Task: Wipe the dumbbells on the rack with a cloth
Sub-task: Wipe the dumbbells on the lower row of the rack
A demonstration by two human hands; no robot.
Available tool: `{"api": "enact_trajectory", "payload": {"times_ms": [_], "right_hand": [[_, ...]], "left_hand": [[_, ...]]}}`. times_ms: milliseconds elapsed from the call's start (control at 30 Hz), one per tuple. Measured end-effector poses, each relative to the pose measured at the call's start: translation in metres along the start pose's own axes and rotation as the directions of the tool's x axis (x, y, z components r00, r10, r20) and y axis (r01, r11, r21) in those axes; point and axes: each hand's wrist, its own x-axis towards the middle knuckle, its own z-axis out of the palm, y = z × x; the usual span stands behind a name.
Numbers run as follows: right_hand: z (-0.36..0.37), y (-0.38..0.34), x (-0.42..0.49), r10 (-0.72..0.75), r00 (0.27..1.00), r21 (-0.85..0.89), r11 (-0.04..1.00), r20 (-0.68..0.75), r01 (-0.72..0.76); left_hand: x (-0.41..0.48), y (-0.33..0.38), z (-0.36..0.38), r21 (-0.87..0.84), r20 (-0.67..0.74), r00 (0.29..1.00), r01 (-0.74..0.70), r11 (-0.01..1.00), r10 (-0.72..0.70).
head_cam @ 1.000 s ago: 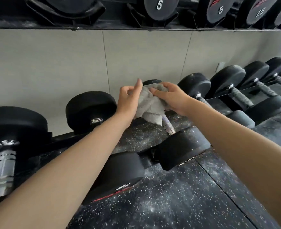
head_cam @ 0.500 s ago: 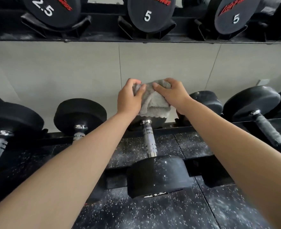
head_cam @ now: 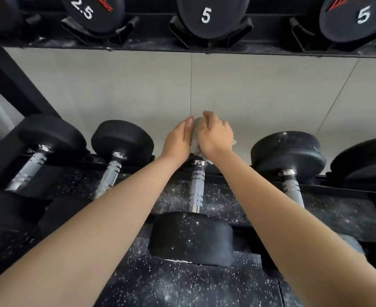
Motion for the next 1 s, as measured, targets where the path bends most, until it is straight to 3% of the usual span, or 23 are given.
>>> {"api": "enact_trajectory", "payload": {"times_ms": [133,267,367,467,667,833,900,1000], "right_hand": [[0.0,0.002,0.007,-0.004,1.0,-0.053,0.999,0.026,0.005],[-0.003,-0.003,0.005,0.006,0.994,-0.198,0.98,0.108,0.015],[-0.004,-0.015,0.006,0.071,0.984,-0.365,0.931,0.162,-0.007],[0.0,-0.019,0.01,0.151,0.974,-0.47,0.881,0.17,-0.054],[0.005,-0.003,0.013,0.021,0.992,-0.355,0.935,0.122,0.024],[0.008,-0.019,0.015,0.196,0.968,-0.441,0.891,0.156,-0.109],[0.005,-0.015,0.014,0.12,0.986,-0.338,0.938,0.112,-0.076],[-0.006,0.011,0.009,0.017,0.999,-0.009,1.0,0.032,-0.016]], "left_hand": [[-0.022,-0.009,-0.008,-0.17,0.12,0.99,0.097,0.981,-0.077],[-0.061,-0.032,-0.01,-0.119,0.16,0.976,0.17,0.978,-0.151],[-0.082,-0.036,-0.013,-0.146,0.323,0.909,0.324,0.935,-0.265],[-0.09,-0.038,-0.013,-0.224,0.458,0.856,0.371,0.901,-0.239],[-0.087,-0.045,-0.006,-0.247,0.478,0.863,0.309,0.919,-0.161],[-0.088,-0.044,-0.008,-0.285,0.514,0.846,0.326,0.901,-0.143],[-0.088,-0.045,-0.007,-0.322,0.505,0.851,0.341,0.883,-0.144],[-0.087,-0.049,-0.005,-0.368,0.505,0.85,0.367,0.854,-0.148]]}}
